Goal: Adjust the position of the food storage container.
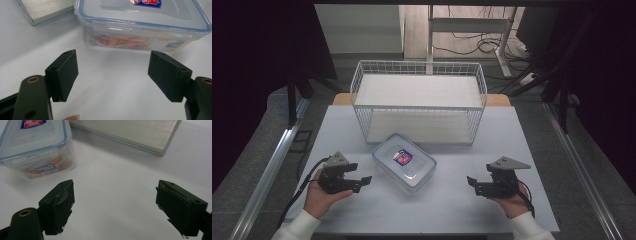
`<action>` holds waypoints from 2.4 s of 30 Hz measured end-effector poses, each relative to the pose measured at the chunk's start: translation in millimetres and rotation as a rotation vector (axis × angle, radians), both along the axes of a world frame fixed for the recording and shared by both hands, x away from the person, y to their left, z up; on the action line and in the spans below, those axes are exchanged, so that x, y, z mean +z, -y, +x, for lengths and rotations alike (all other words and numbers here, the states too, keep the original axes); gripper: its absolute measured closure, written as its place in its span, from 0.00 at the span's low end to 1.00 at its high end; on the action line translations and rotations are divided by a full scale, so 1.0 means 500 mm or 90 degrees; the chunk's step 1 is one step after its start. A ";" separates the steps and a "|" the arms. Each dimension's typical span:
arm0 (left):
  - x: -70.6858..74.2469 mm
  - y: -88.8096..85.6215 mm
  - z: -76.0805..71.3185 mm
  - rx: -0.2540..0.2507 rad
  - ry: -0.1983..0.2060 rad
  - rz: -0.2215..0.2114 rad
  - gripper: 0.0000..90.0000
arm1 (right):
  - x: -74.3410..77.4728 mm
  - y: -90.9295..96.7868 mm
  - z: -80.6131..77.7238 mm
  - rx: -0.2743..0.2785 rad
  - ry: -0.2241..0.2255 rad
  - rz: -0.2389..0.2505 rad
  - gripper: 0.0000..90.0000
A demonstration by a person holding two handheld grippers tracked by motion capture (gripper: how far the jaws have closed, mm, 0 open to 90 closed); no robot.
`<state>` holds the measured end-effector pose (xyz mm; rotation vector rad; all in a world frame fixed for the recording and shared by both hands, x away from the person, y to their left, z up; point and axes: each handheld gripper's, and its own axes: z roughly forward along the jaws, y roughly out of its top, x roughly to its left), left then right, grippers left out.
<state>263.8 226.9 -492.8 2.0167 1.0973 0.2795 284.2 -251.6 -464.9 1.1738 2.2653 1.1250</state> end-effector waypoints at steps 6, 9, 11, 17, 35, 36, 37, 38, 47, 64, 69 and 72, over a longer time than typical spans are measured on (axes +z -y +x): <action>0.000 0.002 -0.005 -0.002 0.004 0.009 0.27 | -0.007 -0.001 0.008 0.006 -0.008 -0.011 0.18; 0.000 0.002 -0.007 -0.002 0.006 0.009 0.27 | -0.006 -0.004 0.007 0.006 -0.011 -0.014 0.18; 0.001 0.002 -0.012 0.001 0.007 0.012 0.27 | -0.003 -0.006 0.006 0.007 -0.008 -0.020 0.19; 0.002 0.003 -0.013 -0.001 0.008 0.006 0.27 | -0.005 -0.010 0.005 0.008 -0.010 -0.025 0.19; 0.013 -0.005 -0.007 0.008 0.016 -0.009 0.27 | -0.014 -0.014 0.008 0.014 -0.030 -0.036 0.20; 0.018 -0.008 -0.004 0.009 0.018 -0.012 0.28 | -0.015 -0.015 0.008 0.015 -0.031 -0.038 0.20; 0.023 -0.009 -0.002 0.010 0.021 -0.013 0.28 | -0.015 -0.016 0.008 0.015 -0.032 -0.038 0.20; 0.023 -0.009 -0.002 0.010 0.021 -0.013 0.29 | -0.015 -0.016 0.008 0.016 -0.033 -0.038 0.20; 0.069 -0.003 0.023 -0.001 0.040 -0.023 0.37 | -0.017 -0.019 0.006 0.016 -0.042 -0.041 0.20; 0.087 0.025 0.154 -0.011 0.007 0.018 1.00 | -0.017 -0.016 0.006 0.017 -0.041 -0.039 0.20; 0.066 0.031 0.201 -0.009 -0.019 0.057 1.00 | -0.016 -0.016 0.006 0.020 -0.039 -0.041 0.20; 0.056 0.034 0.218 -0.014 -0.034 0.067 1.00 | -0.017 -0.015 0.006 0.021 -0.038 -0.044 0.20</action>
